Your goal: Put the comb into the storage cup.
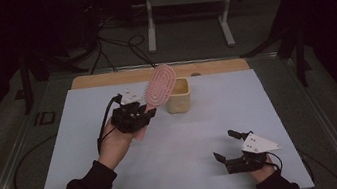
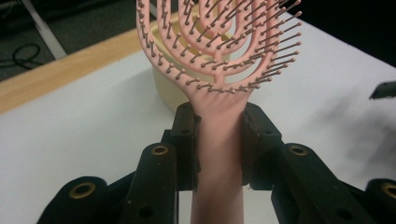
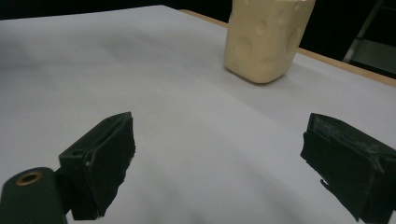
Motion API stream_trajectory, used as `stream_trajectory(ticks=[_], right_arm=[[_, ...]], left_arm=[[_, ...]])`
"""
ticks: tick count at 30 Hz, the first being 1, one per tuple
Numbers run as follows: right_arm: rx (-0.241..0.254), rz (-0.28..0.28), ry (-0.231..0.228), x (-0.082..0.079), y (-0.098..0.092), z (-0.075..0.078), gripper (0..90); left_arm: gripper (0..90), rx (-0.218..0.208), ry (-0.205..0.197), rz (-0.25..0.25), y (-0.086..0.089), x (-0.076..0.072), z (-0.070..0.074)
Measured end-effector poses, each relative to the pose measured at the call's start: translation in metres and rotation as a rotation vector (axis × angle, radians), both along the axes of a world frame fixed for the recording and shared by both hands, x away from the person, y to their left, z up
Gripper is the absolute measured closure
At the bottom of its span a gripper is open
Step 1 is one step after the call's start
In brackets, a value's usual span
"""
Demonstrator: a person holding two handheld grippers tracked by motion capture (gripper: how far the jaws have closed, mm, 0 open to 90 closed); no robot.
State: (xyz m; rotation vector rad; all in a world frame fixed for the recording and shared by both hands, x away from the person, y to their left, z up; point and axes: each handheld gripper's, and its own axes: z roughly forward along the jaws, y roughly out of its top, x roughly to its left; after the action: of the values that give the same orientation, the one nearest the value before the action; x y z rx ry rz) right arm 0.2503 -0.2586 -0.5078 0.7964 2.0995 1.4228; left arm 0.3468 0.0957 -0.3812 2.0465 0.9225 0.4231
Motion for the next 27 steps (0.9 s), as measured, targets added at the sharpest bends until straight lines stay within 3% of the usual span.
stream_trajectory(ticks=[2,7,17,18,20,21,22,27], right_arm=[[0.002,-0.001,0.001,0.000,0.000,0.000,9.2],[0.000,0.001,0.003,0.000,0.000,0.000,9.3],[0.001,0.000,0.003,0.000,-0.001,0.000,9.3],[0.002,0.002,0.003,0.000,-0.001,0.000,9.2],[0.001,-0.001,0.006,0.000,-0.001,0.000,9.2],[0.002,-0.001,0.006,0.000,-0.001,-0.001,9.3],[0.004,-0.001,0.008,0.000,-0.001,-0.001,9.3],[0.004,0.000,0.006,0.001,-0.001,-0.001,9.3]], left_arm=[[70.0,-0.012,-0.003,0.001,-0.001,0.002,0.001],[70.0,-0.061,-0.054,0.004,-0.007,0.012,0.005],[70.0,-0.119,-0.064,-0.039,-0.019,0.032,0.007],[70.0,-0.155,-0.060,-0.061,-0.021,0.037,0.007],[69.9,-0.161,-0.076,-0.068,-0.022,0.038,0.007],[69.9,-0.212,-0.077,-0.093,-0.023,0.042,0.006],[69.9,-0.229,-0.081,-0.093,-0.023,0.044,0.007],[70.0,-0.250,-0.105,-0.085,-0.026,0.051,0.009]])
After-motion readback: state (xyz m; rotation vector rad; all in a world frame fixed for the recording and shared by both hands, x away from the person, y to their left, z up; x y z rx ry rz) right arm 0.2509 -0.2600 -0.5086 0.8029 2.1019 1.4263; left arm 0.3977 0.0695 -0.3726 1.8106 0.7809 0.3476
